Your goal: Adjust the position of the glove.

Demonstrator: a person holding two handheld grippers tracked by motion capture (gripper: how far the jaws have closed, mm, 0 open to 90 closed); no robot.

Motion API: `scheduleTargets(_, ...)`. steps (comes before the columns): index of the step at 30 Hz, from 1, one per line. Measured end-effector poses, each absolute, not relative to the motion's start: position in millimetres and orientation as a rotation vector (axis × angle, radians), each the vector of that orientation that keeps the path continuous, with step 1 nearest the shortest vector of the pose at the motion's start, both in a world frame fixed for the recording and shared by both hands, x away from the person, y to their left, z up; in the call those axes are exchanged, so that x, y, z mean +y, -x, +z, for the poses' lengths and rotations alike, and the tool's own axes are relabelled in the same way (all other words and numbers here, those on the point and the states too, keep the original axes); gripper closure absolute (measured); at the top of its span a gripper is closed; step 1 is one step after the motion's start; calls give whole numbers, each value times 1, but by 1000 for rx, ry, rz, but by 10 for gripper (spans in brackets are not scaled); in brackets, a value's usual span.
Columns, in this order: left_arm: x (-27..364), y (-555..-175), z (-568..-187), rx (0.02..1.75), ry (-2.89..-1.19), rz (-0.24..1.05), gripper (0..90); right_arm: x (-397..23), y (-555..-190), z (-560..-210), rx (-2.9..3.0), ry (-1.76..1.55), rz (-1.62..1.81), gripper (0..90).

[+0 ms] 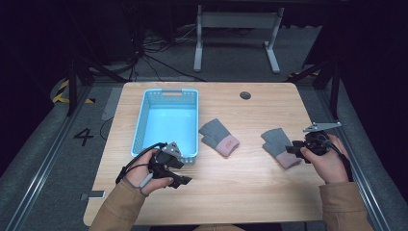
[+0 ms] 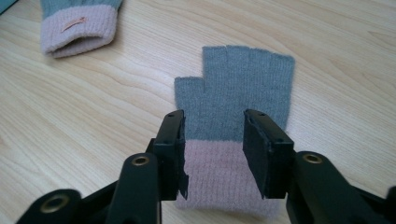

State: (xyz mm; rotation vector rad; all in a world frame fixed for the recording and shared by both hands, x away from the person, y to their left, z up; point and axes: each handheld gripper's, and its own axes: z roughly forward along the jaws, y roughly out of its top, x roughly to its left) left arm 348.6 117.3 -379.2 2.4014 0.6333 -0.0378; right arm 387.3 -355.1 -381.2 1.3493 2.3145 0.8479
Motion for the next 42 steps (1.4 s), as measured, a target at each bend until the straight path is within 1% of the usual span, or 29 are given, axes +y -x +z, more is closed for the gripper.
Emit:
scheduleTargets(9,117,-347,-377,625,-2399,-48,392,-351,-392,-380,2274,-1374,872,524)
scheduleTargets(14,118,-347,-376,630,-2399,-44,384,-346,-404,-387,2266,-1425,841,480)
scheduleTargets(21,117,-348,-376,630,-2406,-50,388,-345,-419,-403,2238,-1511,800,464)
scheduleTargets(30,118,-349,-377,633,-2402,-49,385,-346,-428,-423,2227,-1584,679,418)
scheduleTargets(37,118,-349,-377,632,-2402,-48,381,-338,-430,-432,2243,-1628,598,399)
scheduleTargets(42,118,-349,-377,634,-2405,-47,379,-335,-431,-434,2239,-1625,572,404)
